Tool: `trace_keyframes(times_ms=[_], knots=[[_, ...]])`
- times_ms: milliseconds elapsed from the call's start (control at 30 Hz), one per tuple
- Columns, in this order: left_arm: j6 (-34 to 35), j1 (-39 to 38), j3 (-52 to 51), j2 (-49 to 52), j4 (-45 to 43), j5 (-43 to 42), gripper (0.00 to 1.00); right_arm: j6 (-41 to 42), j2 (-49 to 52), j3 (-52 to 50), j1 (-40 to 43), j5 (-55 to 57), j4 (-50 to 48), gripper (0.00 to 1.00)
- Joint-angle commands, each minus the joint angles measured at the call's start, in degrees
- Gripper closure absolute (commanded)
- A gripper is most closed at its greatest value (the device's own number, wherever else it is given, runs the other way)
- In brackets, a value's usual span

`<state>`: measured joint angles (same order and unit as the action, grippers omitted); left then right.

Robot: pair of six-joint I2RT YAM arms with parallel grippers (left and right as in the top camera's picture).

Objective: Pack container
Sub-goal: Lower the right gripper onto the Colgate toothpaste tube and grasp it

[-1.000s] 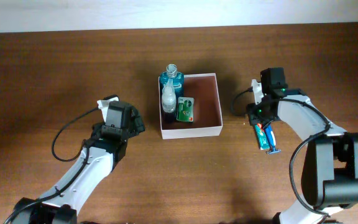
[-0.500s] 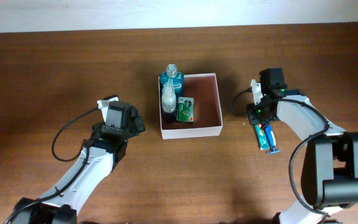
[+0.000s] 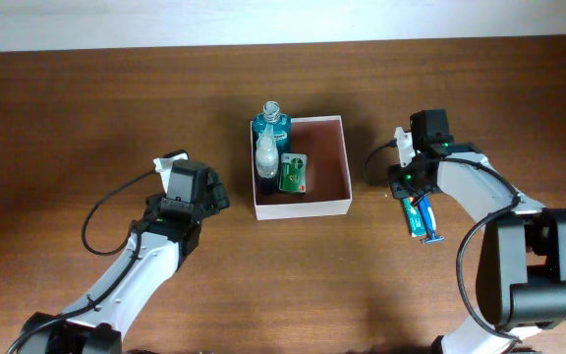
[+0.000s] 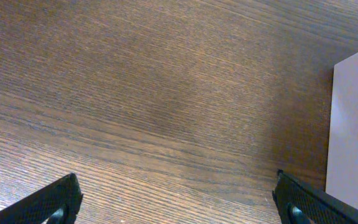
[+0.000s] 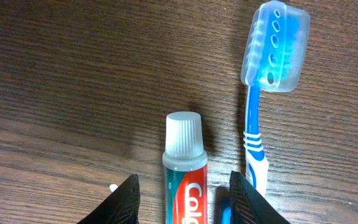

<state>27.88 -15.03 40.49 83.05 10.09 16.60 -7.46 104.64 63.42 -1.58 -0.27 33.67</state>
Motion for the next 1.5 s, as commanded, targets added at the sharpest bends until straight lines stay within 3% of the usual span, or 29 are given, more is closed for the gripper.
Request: trace_keyframes(times_ms=[0,800,900,1200,1367,1467], knots=[[-1.18,0.17,0.17,0.20,0.15,1.03,0.01,0.20,0.76,-0.55,-0.26,-0.81,-0.37,0.60],[-1.16,0.17,0.17,0.20,0.13,1.03,0.01,0.26,0.92,-4.39,-0.26,-2.27,-6.03,0.55],[-1.18,0.17,0.17,0.20,0.13,1.03,0.01,0.46,0.92,-4.39,-0.26,-2.29,-5.95,0.67],[-1.18,0.17,0.17,0.20,0.15,1.03,0.01,0.44,0.90,-4.33,-0.26,-2.25,-5.60,0.76],[-1.18,0.17,0.17,0.20,0.13,1.03,0.01,0.44,0.90,-4.33,-0.26,-2.12,-5.60,0.90],[-1.18,0.17,0.17,0.20,0.13,1.03,0.01,0.44,0.90,-4.28,-0.26,-2.08,-5.60,0.90]])
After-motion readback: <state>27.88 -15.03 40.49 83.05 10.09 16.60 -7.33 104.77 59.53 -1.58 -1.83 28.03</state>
